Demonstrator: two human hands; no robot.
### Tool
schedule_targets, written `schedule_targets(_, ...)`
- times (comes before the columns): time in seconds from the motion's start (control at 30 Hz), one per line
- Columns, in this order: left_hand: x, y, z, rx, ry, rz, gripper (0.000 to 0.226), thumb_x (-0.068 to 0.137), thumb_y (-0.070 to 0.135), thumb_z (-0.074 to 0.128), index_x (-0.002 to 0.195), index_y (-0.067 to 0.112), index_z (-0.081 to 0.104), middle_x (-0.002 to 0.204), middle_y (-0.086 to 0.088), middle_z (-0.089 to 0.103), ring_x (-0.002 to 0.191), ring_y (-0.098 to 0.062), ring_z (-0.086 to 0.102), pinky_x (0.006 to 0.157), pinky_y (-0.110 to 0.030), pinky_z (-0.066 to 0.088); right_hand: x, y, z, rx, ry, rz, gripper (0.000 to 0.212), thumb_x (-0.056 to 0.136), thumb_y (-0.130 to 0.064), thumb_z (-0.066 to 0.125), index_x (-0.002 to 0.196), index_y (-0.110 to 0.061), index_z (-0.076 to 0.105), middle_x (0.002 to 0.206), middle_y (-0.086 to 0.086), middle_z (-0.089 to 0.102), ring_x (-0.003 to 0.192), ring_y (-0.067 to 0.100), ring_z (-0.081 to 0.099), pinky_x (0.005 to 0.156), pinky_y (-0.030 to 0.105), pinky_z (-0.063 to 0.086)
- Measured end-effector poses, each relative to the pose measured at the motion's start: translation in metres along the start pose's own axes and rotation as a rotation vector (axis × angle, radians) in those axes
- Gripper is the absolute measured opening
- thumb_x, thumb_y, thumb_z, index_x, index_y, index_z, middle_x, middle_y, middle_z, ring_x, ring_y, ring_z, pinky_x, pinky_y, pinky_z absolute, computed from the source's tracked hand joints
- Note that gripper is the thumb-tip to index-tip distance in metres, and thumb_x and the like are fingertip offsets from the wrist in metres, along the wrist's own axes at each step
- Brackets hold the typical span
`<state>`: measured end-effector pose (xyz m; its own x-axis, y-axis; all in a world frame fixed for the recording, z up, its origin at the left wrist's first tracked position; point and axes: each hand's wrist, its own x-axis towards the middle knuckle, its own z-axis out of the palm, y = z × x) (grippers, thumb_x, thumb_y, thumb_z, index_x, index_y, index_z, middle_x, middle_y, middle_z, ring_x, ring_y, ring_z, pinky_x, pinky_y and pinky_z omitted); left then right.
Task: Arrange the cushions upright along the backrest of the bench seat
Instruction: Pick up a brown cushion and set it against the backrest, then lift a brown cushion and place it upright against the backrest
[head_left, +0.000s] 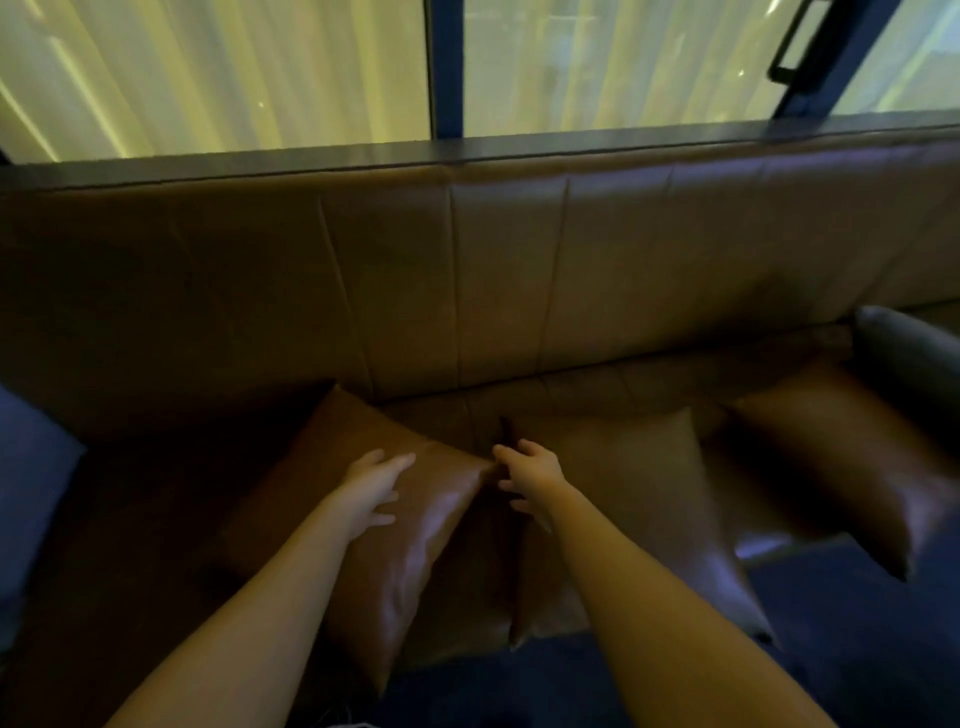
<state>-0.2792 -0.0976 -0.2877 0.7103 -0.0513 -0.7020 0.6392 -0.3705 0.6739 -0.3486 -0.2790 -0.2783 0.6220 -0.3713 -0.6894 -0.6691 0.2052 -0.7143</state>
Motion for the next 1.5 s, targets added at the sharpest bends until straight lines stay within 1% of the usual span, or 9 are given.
schedule_targets(0.17, -0.020, 0.015, 0.085, -0.013, -0.085, 0.006, 0.070, 0.093, 0.033, 0.058, 0.152, 0.019, 0.022, 0.115, -0.006, 0.056, 0.106, -0.027, 0.058, 0.092, -0.045, 0.047, 0.018, 0.006, -0.092, -0.029, 0.023, -0.041, 0.069, 0.094, -0.029, 0.058, 0.153, -0.016, 0.025, 0.148, 0.014, 0.042, 0.113, 0.024, 0.054, 0.087, 0.033, 0.049)
schedule_targets(0.3, -0.015, 0.022, 0.159, 0.018, -0.116, -0.041, 0.077, 0.089, 0.040, 0.060, 0.153, 0.024, 0.020, 0.151, -0.010, 0.035, 0.131, -0.031, 0.045, 0.102, -0.049, 0.043, 0.043, 0.017, -0.170, -0.130, 0.089, -0.038, 0.070, 0.092, -0.034, 0.059, 0.152, -0.013, 0.027, 0.131, 0.012, 0.052, 0.089, 0.018, 0.054, 0.075, 0.029, 0.048)
schedule_targets(0.43, 0.005, 0.012, 0.218, 0.019, -0.139, -0.071, 0.083, 0.086, 0.044, 0.063, 0.153, 0.025, 0.018, 0.159, -0.007, 0.023, 0.141, -0.033, 0.032, 0.109, -0.051, 0.033, 0.082, 0.043, -0.231, -0.168, 0.141, 0.034, 0.077, 0.090, -0.033, 0.063, 0.153, -0.011, 0.024, 0.148, 0.017, 0.043, 0.129, 0.035, 0.048, 0.102, 0.041, 0.042)
schedule_targets(0.53, 0.029, -0.006, 0.245, 0.038, -0.130, -0.103, 0.089, 0.084, 0.047, 0.064, 0.154, 0.025, 0.014, 0.162, -0.006, 0.015, 0.145, -0.033, 0.023, 0.113, -0.054, 0.025, 0.111, 0.072, -0.261, -0.172, 0.130, 0.095, 0.084, 0.088, -0.034, 0.067, 0.154, -0.011, 0.020, 0.154, 0.017, 0.034, 0.137, 0.039, 0.040, 0.109, 0.046, 0.039)
schedule_targets(0.63, 0.049, -0.025, 0.262, 0.074, -0.097, -0.125, 0.095, 0.083, 0.046, 0.066, 0.155, 0.024, 0.010, 0.163, -0.006, 0.010, 0.147, -0.034, 0.017, 0.115, -0.054, 0.020, 0.143, 0.105, -0.282, -0.135, 0.120, 0.125, 0.099, 0.073, -0.043, 0.079, 0.152, -0.015, 0.026, 0.149, 0.016, 0.038, 0.130, 0.040, 0.048, 0.102, 0.050, 0.048)
schedule_targets(0.77, 0.074, -0.045, 0.272, 0.087, -0.054, -0.140, 0.100, 0.080, 0.042, 0.071, 0.155, 0.020, 0.008, 0.162, -0.008, 0.013, 0.147, -0.034, 0.017, 0.114, -0.051, 0.018, 0.215, 0.166, -0.309, -0.074, 0.105, 0.145, 0.142, 0.029, -0.064, 0.089, 0.150, -0.025, 0.026, 0.147, 0.013, 0.041, 0.124, 0.040, 0.051, 0.095, 0.057, 0.051)
schedule_targets(0.9, 0.090, -0.061, 0.279, 0.098, -0.006, -0.163, 0.110, 0.069, 0.038, 0.081, 0.154, 0.018, 0.014, 0.158, -0.010, 0.024, 0.143, -0.035, 0.027, 0.113, -0.051, 0.025, 0.184, 0.135, -0.308, -0.098, 0.116, 0.174, 0.137, 0.050, -0.044, 0.092, 0.155, -0.028, 0.005, 0.155, 0.012, 0.029, 0.137, 0.037, 0.039, 0.107, 0.052, 0.042)
schedule_targets(1.13, 0.088, -0.053, 0.281, 0.017, 0.037, -0.204, 0.110, 0.064, 0.029, 0.087, 0.152, 0.015, 0.023, 0.152, -0.013, 0.033, 0.137, -0.037, 0.035, 0.109, -0.052, 0.031, 0.191, 0.130, -0.315, -0.120, 0.084, 0.155, 0.127, 0.047, -0.043, 0.093, 0.150, -0.027, 0.021, 0.148, 0.009, 0.040, 0.130, 0.033, 0.046, 0.104, 0.050, 0.046)
schedule_targets(1.5, 0.105, 0.021, 0.269, -0.088, 0.097, -0.058, 0.109, 0.062, 0.029, 0.088, 0.150, 0.015, 0.025, 0.149, -0.013, 0.038, 0.133, -0.037, 0.041, 0.104, -0.051, 0.037, 0.222, 0.032, -0.310, -0.127, 0.021, 0.034, 0.117, 0.062, -0.035, 0.088, 0.153, -0.028, 0.016, 0.154, 0.011, 0.031, 0.136, 0.036, 0.039, 0.105, 0.050, 0.043)
